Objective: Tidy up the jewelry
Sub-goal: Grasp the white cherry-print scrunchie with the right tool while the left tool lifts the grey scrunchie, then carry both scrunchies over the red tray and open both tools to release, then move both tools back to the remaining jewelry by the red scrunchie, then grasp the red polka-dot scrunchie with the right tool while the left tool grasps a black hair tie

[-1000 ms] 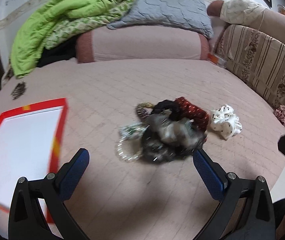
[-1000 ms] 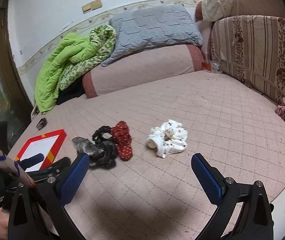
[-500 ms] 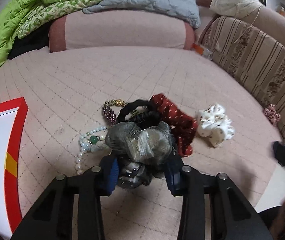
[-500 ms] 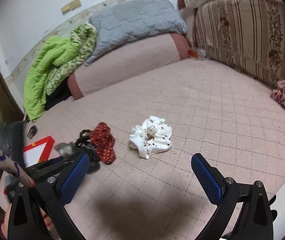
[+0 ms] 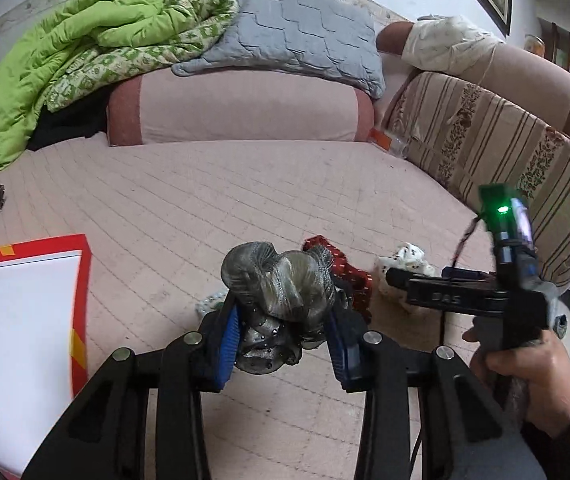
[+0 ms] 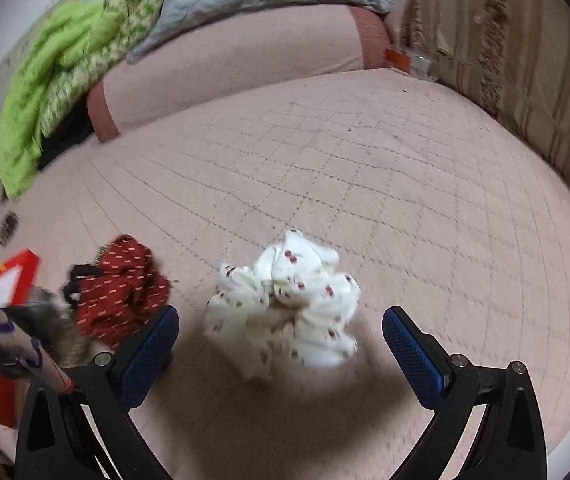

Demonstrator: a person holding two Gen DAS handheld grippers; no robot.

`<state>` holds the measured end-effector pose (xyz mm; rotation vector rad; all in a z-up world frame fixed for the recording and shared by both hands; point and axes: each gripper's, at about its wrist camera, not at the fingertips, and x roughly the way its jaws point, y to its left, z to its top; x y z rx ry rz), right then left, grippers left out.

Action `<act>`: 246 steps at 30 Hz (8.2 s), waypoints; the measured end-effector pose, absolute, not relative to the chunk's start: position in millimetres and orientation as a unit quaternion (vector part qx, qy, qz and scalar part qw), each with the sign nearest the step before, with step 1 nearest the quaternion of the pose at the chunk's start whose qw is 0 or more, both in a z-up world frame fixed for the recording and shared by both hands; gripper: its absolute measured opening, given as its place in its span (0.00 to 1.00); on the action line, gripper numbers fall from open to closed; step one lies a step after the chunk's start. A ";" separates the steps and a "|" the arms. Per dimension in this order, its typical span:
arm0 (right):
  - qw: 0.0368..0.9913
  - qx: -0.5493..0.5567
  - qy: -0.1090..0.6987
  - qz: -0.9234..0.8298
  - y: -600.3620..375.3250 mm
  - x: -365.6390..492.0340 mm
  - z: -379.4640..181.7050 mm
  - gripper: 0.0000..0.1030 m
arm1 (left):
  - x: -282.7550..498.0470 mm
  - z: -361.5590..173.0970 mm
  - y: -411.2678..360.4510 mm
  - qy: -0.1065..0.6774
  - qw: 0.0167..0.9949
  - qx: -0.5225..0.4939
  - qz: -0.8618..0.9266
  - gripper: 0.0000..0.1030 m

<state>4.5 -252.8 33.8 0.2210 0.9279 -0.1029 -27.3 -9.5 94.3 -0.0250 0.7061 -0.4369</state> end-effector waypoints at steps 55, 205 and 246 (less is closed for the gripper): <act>0.864 0.082 0.409 0.280 94.9 62.3 70.9 0.23 | 35.1 74.5 293.7 0.380 0.915 -0.127 0.047 0.36; 0.880 0.288 0.374 0.047 -274.9 -6.8 64.8 0.62 | 5.0 25.3 -59.9 0.459 0.848 -0.029 -0.265 0.48; 0.855 0.210 0.469 0.068 -232.5 1.6 29.8 0.07 | -24.6 83.2 7.7 0.360 0.899 -0.007 -0.249 0.06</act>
